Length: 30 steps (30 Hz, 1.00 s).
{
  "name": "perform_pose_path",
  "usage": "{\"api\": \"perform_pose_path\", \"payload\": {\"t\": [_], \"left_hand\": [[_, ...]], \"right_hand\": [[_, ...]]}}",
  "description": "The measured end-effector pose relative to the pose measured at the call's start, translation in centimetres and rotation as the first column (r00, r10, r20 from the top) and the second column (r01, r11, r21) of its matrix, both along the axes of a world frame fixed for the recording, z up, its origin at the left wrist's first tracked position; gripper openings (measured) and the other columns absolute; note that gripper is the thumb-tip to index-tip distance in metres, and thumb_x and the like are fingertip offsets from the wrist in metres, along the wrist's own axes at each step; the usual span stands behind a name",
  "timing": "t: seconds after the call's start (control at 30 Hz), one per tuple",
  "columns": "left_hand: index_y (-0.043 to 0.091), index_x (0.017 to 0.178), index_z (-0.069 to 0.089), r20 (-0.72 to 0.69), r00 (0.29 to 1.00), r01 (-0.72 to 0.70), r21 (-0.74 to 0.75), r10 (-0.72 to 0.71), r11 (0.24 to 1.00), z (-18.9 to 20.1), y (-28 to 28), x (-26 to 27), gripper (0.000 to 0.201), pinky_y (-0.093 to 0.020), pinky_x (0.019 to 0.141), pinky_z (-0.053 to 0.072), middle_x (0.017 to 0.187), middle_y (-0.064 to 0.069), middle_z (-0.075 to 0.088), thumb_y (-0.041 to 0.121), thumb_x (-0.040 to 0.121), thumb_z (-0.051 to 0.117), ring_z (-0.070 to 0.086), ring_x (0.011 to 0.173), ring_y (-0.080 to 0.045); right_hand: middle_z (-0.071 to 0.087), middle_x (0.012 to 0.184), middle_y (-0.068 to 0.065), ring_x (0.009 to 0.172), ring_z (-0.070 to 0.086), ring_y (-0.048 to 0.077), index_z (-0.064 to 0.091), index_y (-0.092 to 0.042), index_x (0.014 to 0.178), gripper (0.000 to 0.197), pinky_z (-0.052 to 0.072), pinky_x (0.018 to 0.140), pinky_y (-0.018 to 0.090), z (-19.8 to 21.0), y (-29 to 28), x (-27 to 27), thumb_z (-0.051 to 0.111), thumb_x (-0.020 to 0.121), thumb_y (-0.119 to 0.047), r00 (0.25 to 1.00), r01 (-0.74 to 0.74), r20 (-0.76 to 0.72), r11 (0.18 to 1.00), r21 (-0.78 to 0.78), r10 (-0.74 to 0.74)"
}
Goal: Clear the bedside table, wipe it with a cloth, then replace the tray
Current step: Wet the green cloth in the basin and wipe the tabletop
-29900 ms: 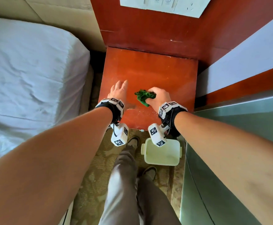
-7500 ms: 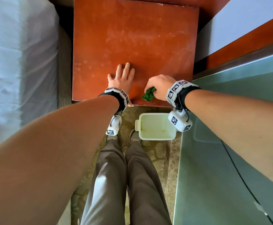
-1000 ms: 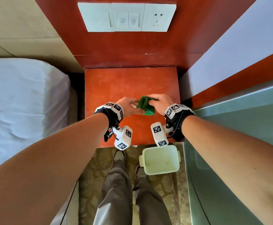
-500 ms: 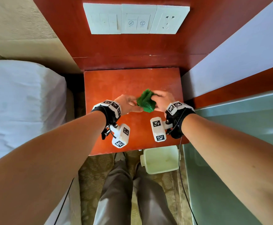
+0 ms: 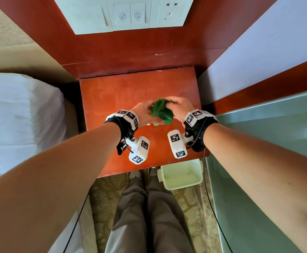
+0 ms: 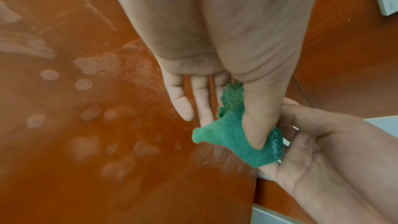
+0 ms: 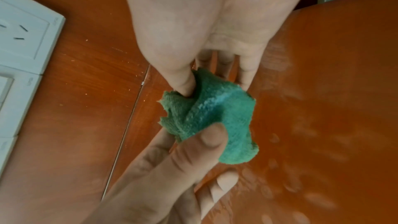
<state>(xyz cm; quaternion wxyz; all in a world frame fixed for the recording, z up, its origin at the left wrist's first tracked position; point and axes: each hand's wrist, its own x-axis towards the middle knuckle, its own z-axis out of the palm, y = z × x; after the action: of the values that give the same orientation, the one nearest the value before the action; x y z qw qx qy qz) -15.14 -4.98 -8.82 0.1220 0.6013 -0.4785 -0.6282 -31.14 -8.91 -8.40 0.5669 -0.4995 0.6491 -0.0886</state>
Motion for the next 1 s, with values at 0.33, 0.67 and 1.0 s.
{"api": "perform_pose_path", "payload": {"t": [0.33,0.67,1.0], "left_hand": [[0.018,0.133,0.055,0.015,0.998,-0.062,0.085,0.061,0.994,-1.4,-1.2,-1.9,0.058,-0.035,0.091,0.055,0.119,-0.002,0.069,0.013,0.08,0.077,0.068,0.1,-0.017],[0.016,0.119,0.053,-0.179,0.829,-0.461,0.318,0.53,0.828,-1.9,-2.9,-2.9,0.05,-0.038,0.081,0.057,0.116,-0.006,0.067,-0.008,0.079,0.07,0.068,0.097,-0.023],[0.0,0.112,0.062,-0.075,0.846,-0.463,0.384,0.527,0.799,-2.1,-4.0,-4.3,0.03,-0.022,0.058,0.055,0.083,-0.005,0.065,0.017,0.088,0.07,0.06,0.067,-0.013]], "right_hand": [[0.062,0.12,0.011,0.114,0.059,0.03,0.067,-0.016,0.114,0.033,0.058,0.084,0.045,-0.8,-1.3,-2.4,0.043,0.095,-0.003,0.913,0.279,0.215,0.914,0.295,-0.348],[0.063,0.09,0.006,0.078,0.055,0.017,0.056,-0.011,0.097,0.011,0.049,0.083,0.036,-1.8,-2.8,-3.7,0.047,0.094,-0.015,0.885,0.307,0.187,0.837,0.452,-0.426],[0.056,0.122,0.019,0.105,0.06,0.027,0.055,-0.009,0.094,0.006,0.051,0.094,0.052,-1.7,-4.1,-5.0,0.049,0.095,-0.011,0.832,0.333,0.258,0.815,0.474,-0.49]]}}
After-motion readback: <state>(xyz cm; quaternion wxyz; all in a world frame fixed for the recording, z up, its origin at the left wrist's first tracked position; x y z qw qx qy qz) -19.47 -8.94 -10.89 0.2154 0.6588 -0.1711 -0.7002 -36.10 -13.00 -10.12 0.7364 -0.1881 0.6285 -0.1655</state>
